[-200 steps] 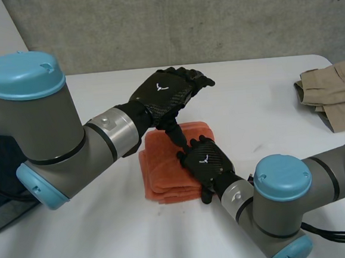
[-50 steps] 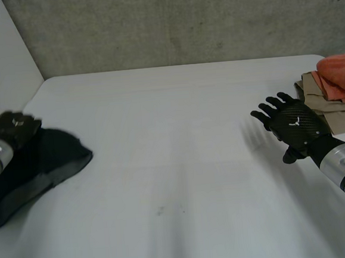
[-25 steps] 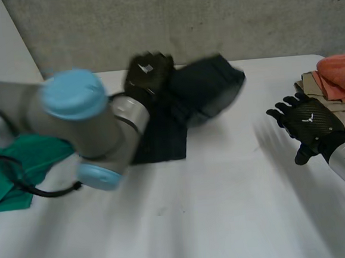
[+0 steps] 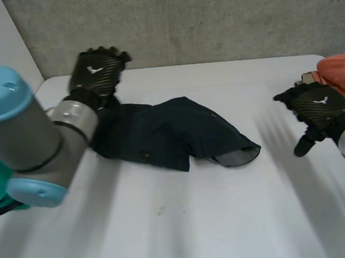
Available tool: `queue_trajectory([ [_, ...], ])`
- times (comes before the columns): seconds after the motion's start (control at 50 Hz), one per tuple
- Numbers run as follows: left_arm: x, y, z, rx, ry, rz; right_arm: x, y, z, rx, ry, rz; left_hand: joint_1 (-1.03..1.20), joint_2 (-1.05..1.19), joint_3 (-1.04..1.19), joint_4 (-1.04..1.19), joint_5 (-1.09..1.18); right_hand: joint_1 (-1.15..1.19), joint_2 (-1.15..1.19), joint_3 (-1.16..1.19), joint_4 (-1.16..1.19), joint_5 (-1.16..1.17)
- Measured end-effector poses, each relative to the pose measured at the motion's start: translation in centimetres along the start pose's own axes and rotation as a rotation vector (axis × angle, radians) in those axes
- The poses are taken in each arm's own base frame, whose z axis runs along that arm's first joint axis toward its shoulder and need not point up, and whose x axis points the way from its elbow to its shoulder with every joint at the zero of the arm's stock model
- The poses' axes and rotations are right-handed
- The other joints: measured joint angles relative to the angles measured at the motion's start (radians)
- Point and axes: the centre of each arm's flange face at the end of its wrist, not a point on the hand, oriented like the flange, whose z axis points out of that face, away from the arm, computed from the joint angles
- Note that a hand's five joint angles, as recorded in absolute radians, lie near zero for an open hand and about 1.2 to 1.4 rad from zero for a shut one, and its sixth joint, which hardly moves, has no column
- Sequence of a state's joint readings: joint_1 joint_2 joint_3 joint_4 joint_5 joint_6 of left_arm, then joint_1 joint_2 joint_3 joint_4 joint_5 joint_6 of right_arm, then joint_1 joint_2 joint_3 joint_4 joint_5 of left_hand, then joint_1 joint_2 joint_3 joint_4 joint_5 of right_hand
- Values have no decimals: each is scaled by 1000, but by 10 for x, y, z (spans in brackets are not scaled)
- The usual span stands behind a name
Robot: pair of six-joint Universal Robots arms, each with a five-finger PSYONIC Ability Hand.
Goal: Fold the laundry.
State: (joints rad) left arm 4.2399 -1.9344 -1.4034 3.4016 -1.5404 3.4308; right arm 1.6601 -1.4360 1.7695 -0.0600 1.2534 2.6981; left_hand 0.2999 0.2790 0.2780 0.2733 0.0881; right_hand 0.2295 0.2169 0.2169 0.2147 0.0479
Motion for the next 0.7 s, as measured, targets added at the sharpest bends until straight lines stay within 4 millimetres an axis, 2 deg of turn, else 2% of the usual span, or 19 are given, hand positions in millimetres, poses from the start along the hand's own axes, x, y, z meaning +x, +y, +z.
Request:
queue_trajectory([
  [0.08,-36,25,5,-67,-28,87,-24,-5,0,-2,-82,31,0,0,0,0,0,0,0,0,0,0],
  [0.18,-63,65,15,-153,2,156,-54,4,18,2,-162,60,0,0,0,0,0,0,0,0,0,0],
  [0.28,-73,112,28,-228,71,215,-85,16,45,40,-195,45,0,-1,0,0,0,0,0,0,0,0],
  [0.34,-72,133,34,-253,98,257,-95,23,60,56,-172,31,0,1,1,2,3,3,4,4,4,3],
  [0.38,-70,148,39,-269,118,303,-100,30,72,61,-142,21,7,11,9,11,19,129,146,146,147,134],
  [0.42,-67,159,42,-277,132,340,-102,35,80,62,-119,16,164,174,155,161,175,327,338,337,319,316],
  [0.48,-63,167,45,-280,147,376,-101,39,89,62,-83,8,691,678,656,665,667,662,785,771,771,726],
  [0.52,-59,169,46,-279,155,387,-98,39,92,65,-62,4,832,840,835,846,846,771,929,933,931,897],
  [0.58,-53,166,45,-270,164,391,-92,33,93,82,-39,-1,850,905,900,912,897,798,936,966,974,928],
  [0.64,-47,152,43,-251,168,386,-82,17,91,120,-14,-8,850,915,909,923,897,799,936,968,980,931],
  [0.7,-43,123,35,-215,160,359,-62,-15,86,200,38,-34,850,915,909,923,897,821,942,970,982,938],
])
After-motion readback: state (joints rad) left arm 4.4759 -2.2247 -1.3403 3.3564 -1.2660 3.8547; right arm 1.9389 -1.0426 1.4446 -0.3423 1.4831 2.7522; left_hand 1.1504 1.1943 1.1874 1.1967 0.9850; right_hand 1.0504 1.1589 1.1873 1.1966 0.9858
